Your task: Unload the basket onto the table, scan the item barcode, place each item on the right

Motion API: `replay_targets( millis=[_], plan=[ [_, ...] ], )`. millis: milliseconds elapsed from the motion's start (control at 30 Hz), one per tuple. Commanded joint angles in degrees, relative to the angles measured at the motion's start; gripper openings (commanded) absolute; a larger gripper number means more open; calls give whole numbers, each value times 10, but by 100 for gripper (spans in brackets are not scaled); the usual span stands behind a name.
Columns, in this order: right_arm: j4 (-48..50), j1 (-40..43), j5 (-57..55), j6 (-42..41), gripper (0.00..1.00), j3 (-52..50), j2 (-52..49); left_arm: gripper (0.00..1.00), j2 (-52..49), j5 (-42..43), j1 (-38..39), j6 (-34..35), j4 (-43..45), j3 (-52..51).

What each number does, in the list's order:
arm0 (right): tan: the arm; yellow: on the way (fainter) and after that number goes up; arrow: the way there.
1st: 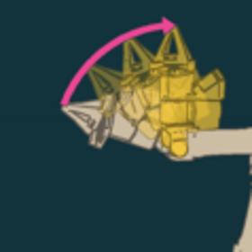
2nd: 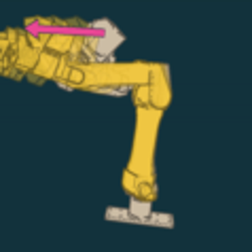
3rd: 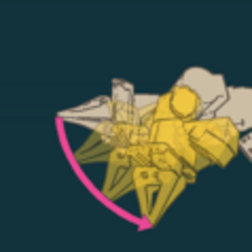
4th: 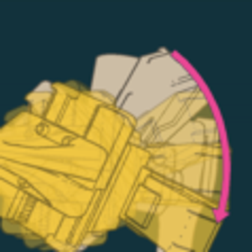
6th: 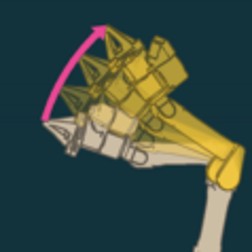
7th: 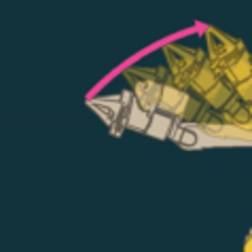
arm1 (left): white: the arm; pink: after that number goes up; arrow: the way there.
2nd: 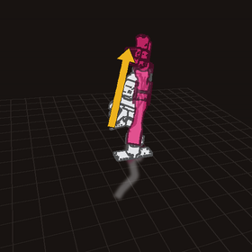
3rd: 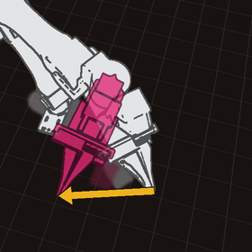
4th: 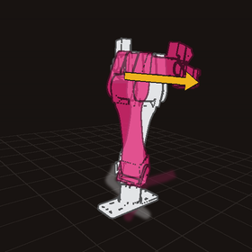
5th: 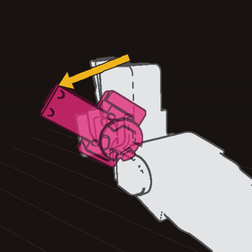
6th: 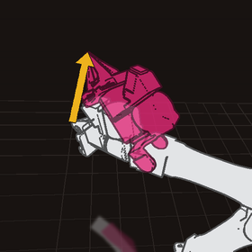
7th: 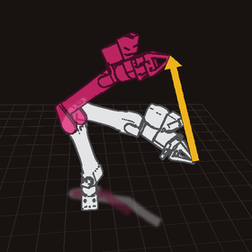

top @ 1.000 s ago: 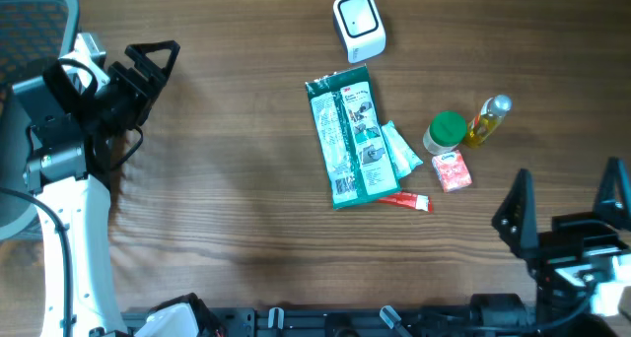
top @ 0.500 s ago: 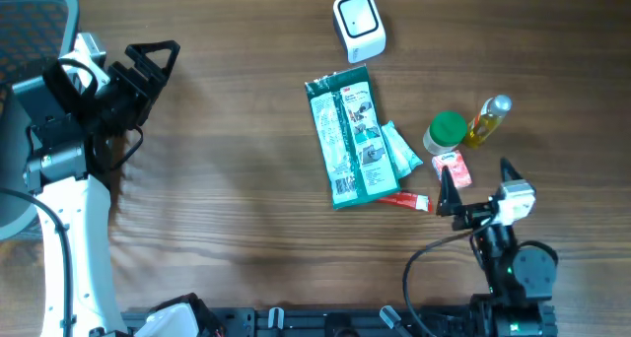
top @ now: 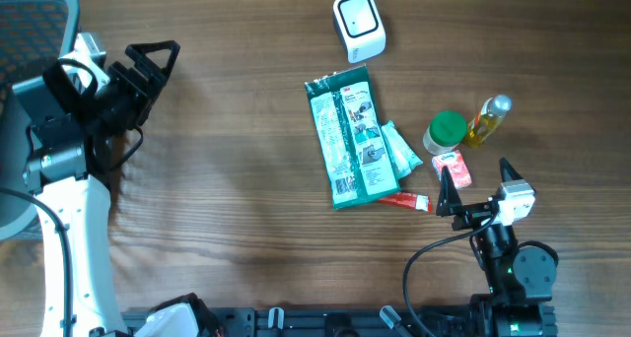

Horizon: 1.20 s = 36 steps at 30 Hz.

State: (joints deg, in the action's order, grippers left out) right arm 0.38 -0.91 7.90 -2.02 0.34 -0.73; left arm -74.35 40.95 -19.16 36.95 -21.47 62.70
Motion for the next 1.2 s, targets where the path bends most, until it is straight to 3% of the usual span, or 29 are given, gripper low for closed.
replay_targets(
  millis=[0,300,433,633,733,800,967,1100,1167],
  plan=[
    [2,4,5,5,100,0,5,100,4,-1,-2,-9,2,3],
    [2,4,5,5,100,0,5,100,7,-2,-2,-9,-1,3],
    [2,4,5,5,100,0,5,100,90,-2,22,-9,-42,3],
    [2,4,5,5,100,0,5,100,293,-1,118,-9,-59,3],
    [2,4,5,5,99,0,5,100,376,-3,120,-63,-82,3],
    [2,4,5,5,100,0,5,100,424,-4,120,-72,-147,3],
    [2,4,5,5,100,0,5,100,517,-55,120,-207,-221,-74],
    [2,4,5,5,100,0,5,100,638,-114,121,-237,-201,-173],
    [2,4,5,5,100,0,5,100,687,-141,125,-237,-114,-223]
  ],
)
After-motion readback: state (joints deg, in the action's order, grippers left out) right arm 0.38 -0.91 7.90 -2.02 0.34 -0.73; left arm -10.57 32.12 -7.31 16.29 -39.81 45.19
